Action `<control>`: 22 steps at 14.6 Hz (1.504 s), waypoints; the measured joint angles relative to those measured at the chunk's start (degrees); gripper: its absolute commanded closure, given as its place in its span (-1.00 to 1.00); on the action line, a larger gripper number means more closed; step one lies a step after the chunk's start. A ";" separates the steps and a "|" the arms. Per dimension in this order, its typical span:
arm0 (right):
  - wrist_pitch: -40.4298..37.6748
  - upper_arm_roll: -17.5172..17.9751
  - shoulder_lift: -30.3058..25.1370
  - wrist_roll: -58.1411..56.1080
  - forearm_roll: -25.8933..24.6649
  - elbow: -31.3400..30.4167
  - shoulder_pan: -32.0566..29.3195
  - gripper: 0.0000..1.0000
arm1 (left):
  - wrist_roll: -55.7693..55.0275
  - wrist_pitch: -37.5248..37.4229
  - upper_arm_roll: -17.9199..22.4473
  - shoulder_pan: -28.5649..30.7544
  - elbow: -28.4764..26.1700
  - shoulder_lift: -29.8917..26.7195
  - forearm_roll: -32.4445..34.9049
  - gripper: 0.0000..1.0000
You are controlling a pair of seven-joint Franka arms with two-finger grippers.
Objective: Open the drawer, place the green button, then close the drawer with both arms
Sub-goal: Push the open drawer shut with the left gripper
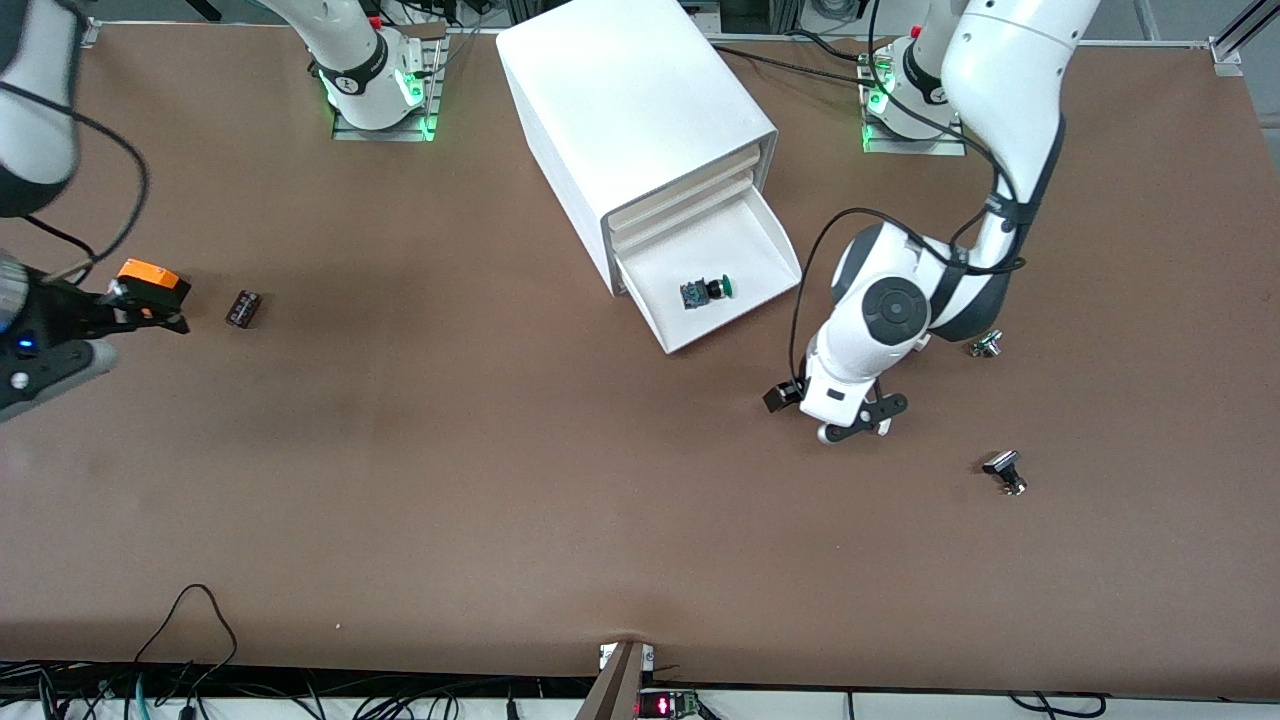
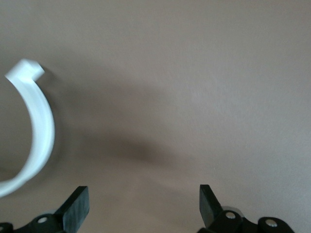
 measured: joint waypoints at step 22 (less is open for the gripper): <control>5.84 6.78 -12.57 10.36 -6.41 -19.75 -7.70 -1.00 | -3.64 -11.77 -12.67 -1.64 -11.07 -7.00 -16.20 -1.00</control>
